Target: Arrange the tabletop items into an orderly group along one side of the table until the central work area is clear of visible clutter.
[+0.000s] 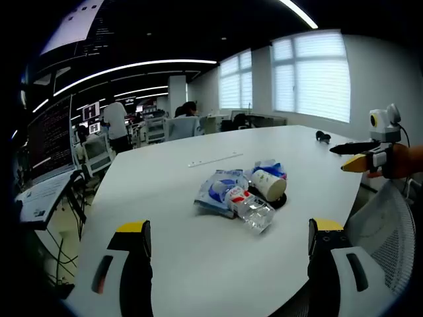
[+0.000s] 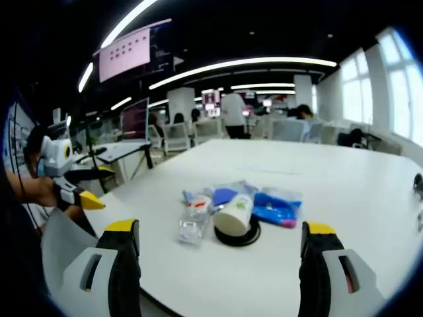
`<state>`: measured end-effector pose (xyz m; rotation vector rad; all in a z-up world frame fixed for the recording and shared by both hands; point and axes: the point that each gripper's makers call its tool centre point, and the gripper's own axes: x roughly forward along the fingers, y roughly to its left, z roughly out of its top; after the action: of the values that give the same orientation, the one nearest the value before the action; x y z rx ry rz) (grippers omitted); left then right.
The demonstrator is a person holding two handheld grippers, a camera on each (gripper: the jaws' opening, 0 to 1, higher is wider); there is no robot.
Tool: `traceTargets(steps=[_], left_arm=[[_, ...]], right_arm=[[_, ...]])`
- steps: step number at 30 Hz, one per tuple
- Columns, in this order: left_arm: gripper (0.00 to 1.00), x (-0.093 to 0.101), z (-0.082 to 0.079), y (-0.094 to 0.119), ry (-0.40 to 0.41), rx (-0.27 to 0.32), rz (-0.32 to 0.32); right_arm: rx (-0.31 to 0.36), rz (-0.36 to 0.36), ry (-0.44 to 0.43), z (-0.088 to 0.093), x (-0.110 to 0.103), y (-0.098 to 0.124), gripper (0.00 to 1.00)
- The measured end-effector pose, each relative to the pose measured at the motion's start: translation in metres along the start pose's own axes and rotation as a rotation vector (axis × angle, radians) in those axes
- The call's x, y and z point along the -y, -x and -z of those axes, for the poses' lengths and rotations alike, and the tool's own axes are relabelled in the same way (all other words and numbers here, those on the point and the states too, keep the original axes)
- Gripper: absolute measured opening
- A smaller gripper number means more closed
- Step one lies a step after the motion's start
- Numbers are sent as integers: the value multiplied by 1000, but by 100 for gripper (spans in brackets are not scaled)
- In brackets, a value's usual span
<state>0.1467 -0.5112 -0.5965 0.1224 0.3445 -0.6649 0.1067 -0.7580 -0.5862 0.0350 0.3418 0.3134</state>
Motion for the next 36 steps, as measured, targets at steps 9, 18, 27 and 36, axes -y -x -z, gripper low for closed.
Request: traceTargets(steps=[9,18,27,36], left_arm=[[100,-1,2,1,-1,-5,-3],[100,0,2,1,-5,-5,-2],[100,1,3,1,-12,-15,-1],[100,3,3,1,-8,-17,6]], right_arm=[[-3,0,-2,1,-1,1,100],[1,1,-2,0,-1,1,100],[-8,3,-6,2,0,2,100],[-14,-7,2,2,-3,1,100]])
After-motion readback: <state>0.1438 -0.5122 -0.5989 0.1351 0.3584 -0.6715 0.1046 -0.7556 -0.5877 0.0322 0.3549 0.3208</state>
